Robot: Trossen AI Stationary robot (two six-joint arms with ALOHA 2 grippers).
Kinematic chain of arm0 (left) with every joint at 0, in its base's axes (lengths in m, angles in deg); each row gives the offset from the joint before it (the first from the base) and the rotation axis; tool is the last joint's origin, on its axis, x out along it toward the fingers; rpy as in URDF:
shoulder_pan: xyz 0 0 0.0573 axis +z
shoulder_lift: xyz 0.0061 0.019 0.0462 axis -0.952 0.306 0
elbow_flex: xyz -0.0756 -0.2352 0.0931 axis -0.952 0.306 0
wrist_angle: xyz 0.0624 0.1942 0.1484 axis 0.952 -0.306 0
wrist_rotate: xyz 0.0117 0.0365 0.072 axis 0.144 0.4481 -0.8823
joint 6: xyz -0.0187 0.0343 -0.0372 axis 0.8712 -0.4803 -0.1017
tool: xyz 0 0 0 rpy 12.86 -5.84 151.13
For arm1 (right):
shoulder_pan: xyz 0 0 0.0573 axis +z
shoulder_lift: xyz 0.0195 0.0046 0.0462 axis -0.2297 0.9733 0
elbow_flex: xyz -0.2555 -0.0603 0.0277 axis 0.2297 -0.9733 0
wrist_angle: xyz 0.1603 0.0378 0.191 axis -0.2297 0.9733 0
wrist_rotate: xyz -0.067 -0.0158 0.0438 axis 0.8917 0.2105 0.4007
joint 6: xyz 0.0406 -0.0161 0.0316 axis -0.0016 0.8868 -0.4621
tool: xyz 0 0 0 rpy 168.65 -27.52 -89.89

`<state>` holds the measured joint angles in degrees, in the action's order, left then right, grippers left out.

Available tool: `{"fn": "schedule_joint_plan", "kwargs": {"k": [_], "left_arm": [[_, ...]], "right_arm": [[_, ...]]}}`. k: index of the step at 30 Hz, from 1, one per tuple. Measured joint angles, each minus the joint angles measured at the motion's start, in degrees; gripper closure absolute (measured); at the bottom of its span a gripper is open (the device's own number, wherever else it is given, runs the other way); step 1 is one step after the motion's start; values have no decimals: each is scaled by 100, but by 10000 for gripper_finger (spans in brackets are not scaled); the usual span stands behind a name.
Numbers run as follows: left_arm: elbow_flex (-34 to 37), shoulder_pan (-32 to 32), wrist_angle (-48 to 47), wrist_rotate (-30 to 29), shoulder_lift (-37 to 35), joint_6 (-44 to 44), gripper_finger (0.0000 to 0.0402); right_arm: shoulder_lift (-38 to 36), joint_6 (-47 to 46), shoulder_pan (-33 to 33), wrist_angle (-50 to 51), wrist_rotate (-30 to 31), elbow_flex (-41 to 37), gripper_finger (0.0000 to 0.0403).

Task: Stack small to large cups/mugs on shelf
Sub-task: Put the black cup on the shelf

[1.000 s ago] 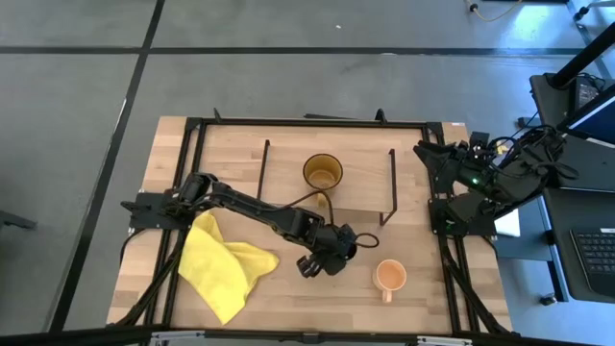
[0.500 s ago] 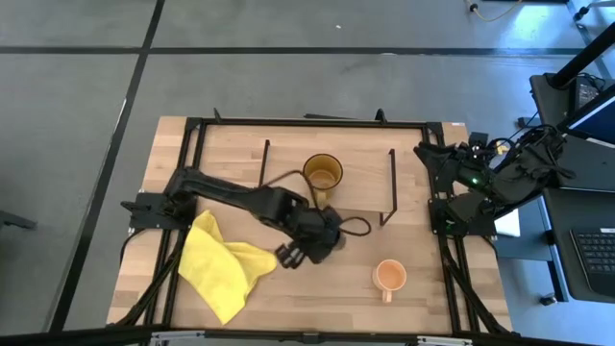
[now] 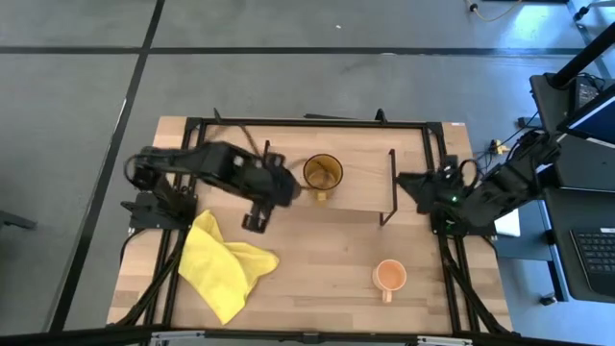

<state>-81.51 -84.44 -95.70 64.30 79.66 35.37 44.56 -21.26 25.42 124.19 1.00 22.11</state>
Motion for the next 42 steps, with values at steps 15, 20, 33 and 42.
{"fn": "schedule_joint_plan", "kwargs": {"k": [15,20,33,42], "left_arm": [[1936,740,176,641,-771,642,401],[1919,799,504,713,-831,460,401],[1930,1192,797,447,-792,-32,401],[1930,1434,590,846,-792,-263,401]], "right_arm": [[738,-1228,4,-579,-1323,-594,201],[870,-1245,4,-584,-1573,-592,201],[1654,-1552,7,-710,-2584,-592,201],[1757,-1568,6,-728,-2737,-590,201]]}}
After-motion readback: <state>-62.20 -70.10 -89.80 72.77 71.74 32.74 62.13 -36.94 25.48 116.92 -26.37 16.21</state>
